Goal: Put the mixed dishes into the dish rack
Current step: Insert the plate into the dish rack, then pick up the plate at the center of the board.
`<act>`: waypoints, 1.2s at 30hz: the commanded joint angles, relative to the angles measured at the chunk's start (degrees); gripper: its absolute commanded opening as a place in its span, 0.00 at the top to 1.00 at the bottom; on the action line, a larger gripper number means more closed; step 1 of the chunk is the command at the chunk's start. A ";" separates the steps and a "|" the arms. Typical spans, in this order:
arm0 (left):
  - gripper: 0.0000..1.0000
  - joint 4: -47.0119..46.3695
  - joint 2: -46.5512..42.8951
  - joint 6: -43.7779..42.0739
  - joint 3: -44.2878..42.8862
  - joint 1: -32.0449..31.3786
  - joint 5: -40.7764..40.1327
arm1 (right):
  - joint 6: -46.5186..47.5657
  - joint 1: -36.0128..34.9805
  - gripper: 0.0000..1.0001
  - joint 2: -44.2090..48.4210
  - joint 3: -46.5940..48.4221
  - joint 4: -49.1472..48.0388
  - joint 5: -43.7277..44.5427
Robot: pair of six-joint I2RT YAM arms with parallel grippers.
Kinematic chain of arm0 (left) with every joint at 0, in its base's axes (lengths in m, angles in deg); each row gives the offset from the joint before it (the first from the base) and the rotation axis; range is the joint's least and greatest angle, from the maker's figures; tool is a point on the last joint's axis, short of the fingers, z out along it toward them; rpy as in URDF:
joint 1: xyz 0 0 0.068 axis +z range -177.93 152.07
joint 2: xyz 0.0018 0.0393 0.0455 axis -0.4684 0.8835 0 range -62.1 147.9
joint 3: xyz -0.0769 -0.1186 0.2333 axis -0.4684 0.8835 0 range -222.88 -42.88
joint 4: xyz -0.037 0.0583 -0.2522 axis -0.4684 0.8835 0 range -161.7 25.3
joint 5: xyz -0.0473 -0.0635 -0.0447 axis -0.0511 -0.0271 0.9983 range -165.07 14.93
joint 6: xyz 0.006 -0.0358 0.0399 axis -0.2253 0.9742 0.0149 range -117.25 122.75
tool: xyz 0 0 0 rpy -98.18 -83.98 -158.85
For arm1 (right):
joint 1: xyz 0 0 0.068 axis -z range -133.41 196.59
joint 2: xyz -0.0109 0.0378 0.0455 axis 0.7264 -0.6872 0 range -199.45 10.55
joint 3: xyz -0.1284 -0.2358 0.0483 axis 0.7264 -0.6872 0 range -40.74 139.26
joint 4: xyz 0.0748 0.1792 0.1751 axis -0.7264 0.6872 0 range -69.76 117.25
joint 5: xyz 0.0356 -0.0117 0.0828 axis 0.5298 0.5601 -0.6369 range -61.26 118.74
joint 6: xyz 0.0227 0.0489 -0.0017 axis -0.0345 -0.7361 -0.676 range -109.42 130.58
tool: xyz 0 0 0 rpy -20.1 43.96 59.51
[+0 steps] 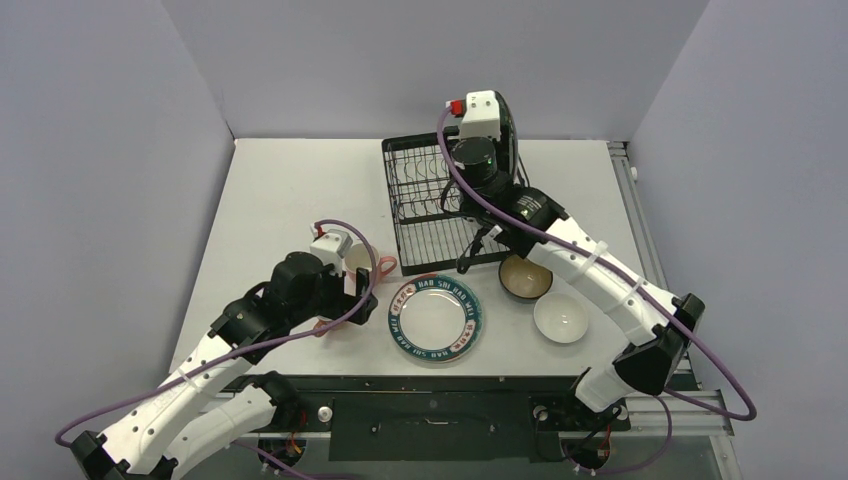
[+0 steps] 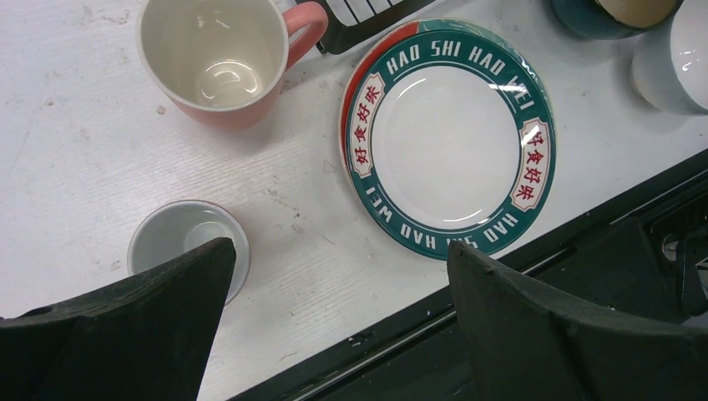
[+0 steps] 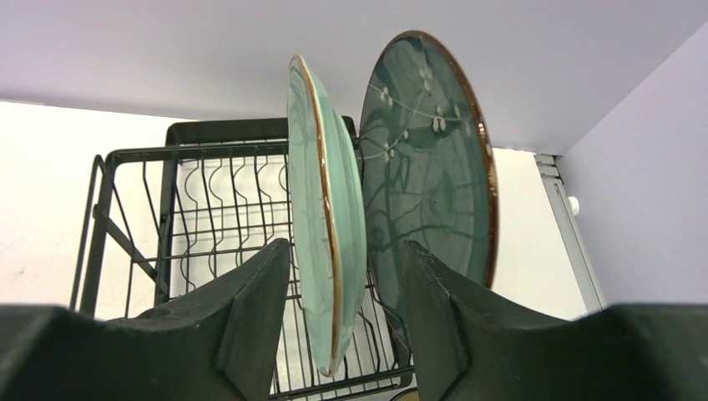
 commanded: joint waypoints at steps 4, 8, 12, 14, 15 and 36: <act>0.04 -2.53 -0.51 -0.16 0.13 1.45 0.83 | -3.32 -0.78 0.52 7.35 1.00 2.14 -1.00; 0.04 -2.64 -0.25 0.48 0.34 1.94 0.96 | -7.02 -0.78 0.52 11.79 -1.73 3.93 -3.55; 0.04 -2.86 0.07 0.69 0.35 1.98 2.34 | -10.39 -0.77 0.51 16.14 -5.84 5.68 -6.35; 0.04 -3.18 -0.03 0.50 0.45 2.02 3.41 | -11.62 -0.77 0.51 18.47 -7.99 6.56 -7.99; 0.04 -3.39 -0.06 0.48 0.56 1.88 3.66 | -12.00 -0.78 0.51 19.24 -9.43 6.90 -8.93; 0.04 -4.22 1.81 10.62 -1.71 -3.17 10.29 | -23.42 -1.00 0.53 38.46 -35.50 12.18 -22.89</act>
